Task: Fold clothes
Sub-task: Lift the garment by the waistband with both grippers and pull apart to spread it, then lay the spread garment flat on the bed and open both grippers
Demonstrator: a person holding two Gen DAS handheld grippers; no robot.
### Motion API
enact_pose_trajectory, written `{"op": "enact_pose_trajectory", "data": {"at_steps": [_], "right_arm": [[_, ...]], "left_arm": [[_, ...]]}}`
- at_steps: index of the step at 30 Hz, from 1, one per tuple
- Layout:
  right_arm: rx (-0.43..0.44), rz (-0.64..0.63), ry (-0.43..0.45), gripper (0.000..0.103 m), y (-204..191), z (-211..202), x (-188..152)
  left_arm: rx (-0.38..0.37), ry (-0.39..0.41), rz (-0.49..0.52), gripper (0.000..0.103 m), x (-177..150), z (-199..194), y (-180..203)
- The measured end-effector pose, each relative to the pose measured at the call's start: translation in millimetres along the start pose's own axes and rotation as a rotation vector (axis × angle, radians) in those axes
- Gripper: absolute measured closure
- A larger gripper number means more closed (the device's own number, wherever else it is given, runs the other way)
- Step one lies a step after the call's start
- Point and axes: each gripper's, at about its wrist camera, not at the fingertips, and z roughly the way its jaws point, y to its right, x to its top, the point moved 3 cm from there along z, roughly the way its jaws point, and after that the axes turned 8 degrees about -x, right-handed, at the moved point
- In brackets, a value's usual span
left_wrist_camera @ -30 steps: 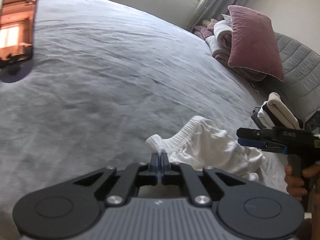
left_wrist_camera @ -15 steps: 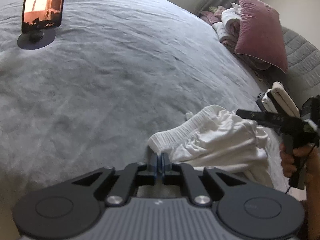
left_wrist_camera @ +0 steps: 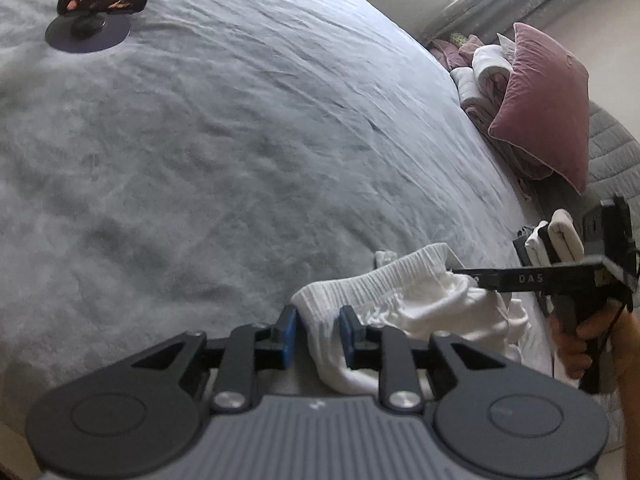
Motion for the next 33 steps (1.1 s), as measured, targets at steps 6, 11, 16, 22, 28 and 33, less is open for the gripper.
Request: {"op": "enact_pose_trajectory", "data": {"at_steps": [6, 11, 16, 22, 28, 33], "right_arm": [[-0.160, -0.127, -0.084, 0.091, -25, 1, 11], [-0.374, -0.239, -0.036, 0.093, -50, -4, 30], [-0.502, -0.302, 0.079, 0.096, -69, -5, 65], [-0.576, -0.383, 0.221, 0.098, -106, 9, 110], [-0.540, -0.386, 0.324, 0.098, -141, 23, 152], [-0.477, -0.407, 0.371, 0.098, -174, 43, 172]], "left_arm": [[0.017, 0.013, 0.009, 0.096, 3, -2, -1], [0.003, 0.062, 0.013, 0.097, 13, -6, 4], [0.017, 0.136, -0.004, 0.097, 34, -10, 1], [0.074, 0.241, -0.030, 0.097, 63, -21, -13], [0.151, 0.318, -0.064, 0.097, 82, -35, -33], [0.231, 0.339, -0.091, 0.097, 88, -43, -52]]}}
